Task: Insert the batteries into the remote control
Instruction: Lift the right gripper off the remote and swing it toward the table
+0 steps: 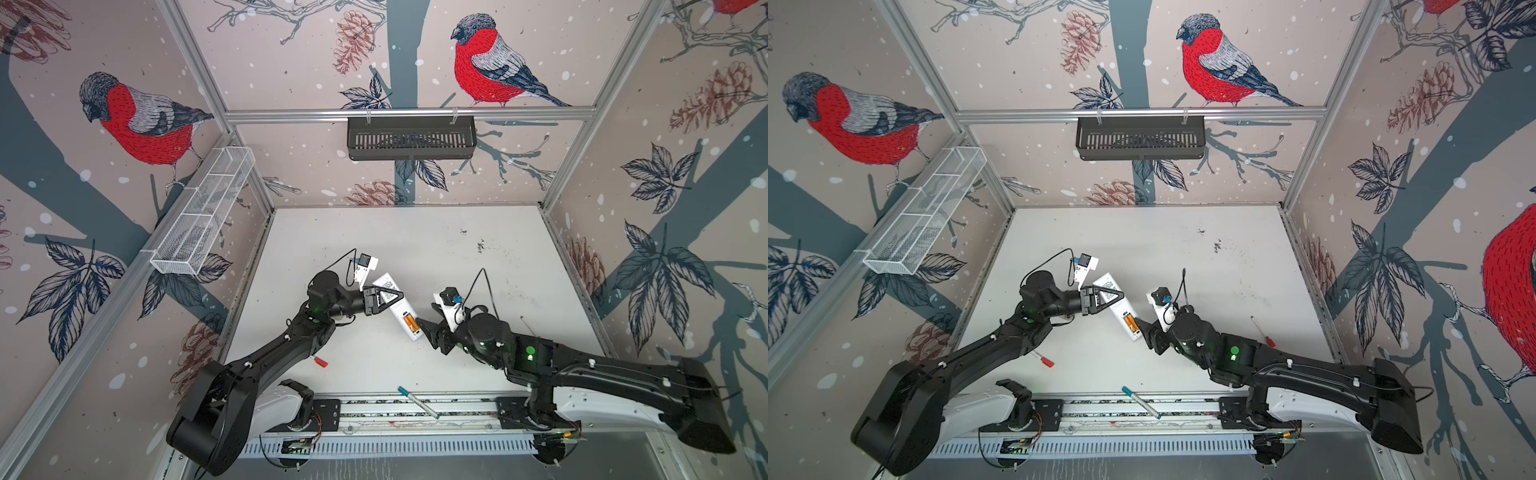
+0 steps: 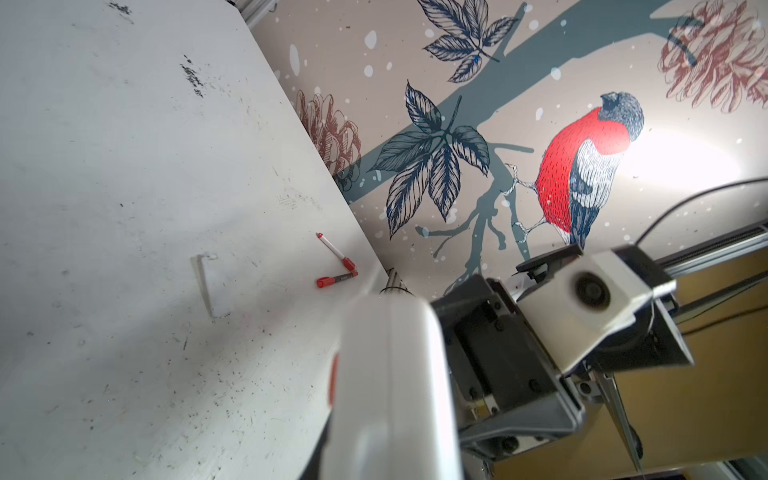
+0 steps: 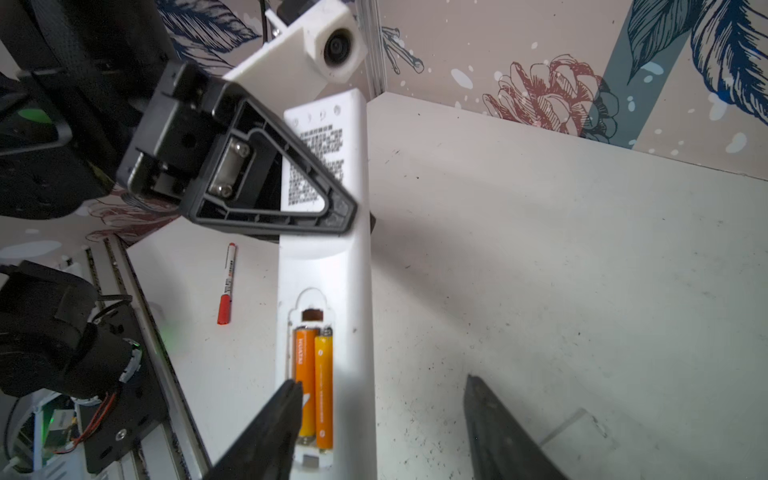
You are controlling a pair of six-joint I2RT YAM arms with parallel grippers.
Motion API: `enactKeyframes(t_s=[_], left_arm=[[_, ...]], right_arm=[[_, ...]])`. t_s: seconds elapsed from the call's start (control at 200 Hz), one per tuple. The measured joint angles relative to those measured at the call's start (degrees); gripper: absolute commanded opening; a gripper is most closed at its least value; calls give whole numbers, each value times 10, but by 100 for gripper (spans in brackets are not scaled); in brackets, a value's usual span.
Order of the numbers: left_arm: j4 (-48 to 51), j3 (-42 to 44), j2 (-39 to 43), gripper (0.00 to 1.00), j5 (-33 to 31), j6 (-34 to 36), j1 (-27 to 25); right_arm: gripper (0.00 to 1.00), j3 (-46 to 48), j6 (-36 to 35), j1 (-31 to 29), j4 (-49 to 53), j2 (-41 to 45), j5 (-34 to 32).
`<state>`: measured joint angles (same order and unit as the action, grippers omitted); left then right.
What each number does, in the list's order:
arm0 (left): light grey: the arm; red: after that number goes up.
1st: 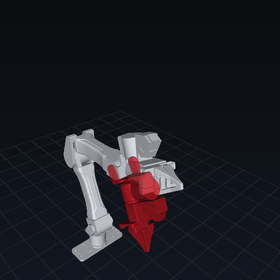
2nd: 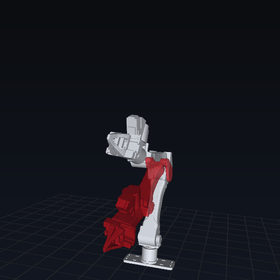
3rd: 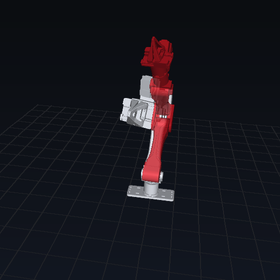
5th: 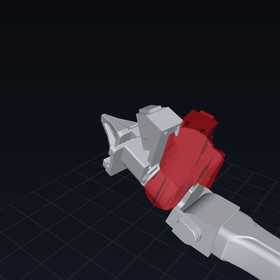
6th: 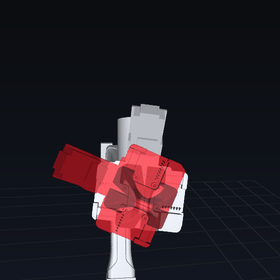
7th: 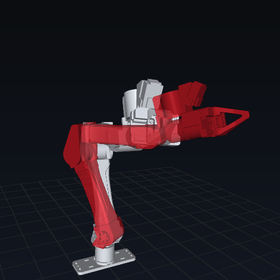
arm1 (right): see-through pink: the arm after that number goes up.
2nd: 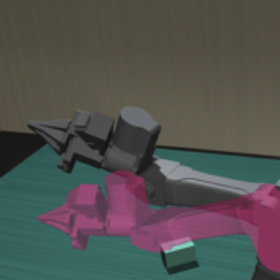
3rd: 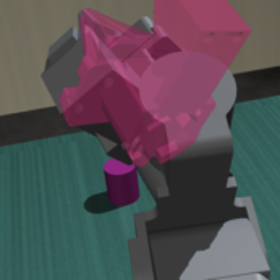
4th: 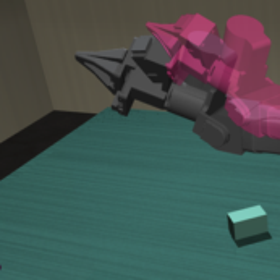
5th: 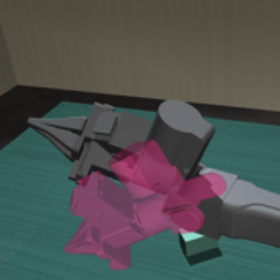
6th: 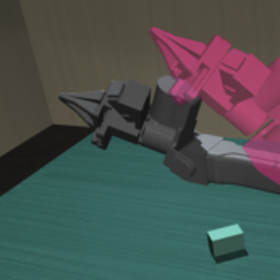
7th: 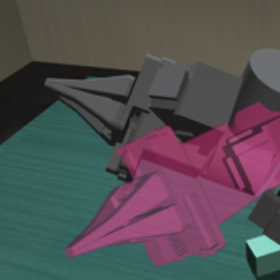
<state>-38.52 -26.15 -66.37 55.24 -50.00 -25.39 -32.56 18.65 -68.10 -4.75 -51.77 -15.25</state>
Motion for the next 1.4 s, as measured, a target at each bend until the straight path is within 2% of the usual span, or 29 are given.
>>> enactKeyframes(t_s=[0.04, 0.09, 0.27, 0.54, 0.725, 0.951, 1.051, 1.211, 1.401], left_arm=[[6, 0, 3, 0, 0, 9, -5], [14, 0, 8, 0, -3, 20, -11], [17, 0, 18, 0, -14, 39, -30], [16, -1, 23, 0, -13, 50, -51], [19, -2, 27, 0, -13, 59, -52], [32, -2, 27, 0, -27, 70, -52], [39, -8, 29, 0, -39, 77, -52], [116, -36, 40, 0, -75, 118, -52], [197, -50, 42, 0, -136, 162, -52]], right_arm=[[85, 7, 10, 15, 0, 17, 22], [87, 14, 15, 37, 2, 32, 58], [86, 20, 28, 78, 17, 44, 167], [81, 21, 38, 82, 27, 10, 227], [75, 15, 38, 82, 28, -31, 233], [75, 7, 41, 96, 29, -49, 234], [81, 10, 47, 112, 31, -37, 234], [92, 27, 58, 141, 45, -1, 199], [90, 51, 118, 230, 79, 7, 135]])
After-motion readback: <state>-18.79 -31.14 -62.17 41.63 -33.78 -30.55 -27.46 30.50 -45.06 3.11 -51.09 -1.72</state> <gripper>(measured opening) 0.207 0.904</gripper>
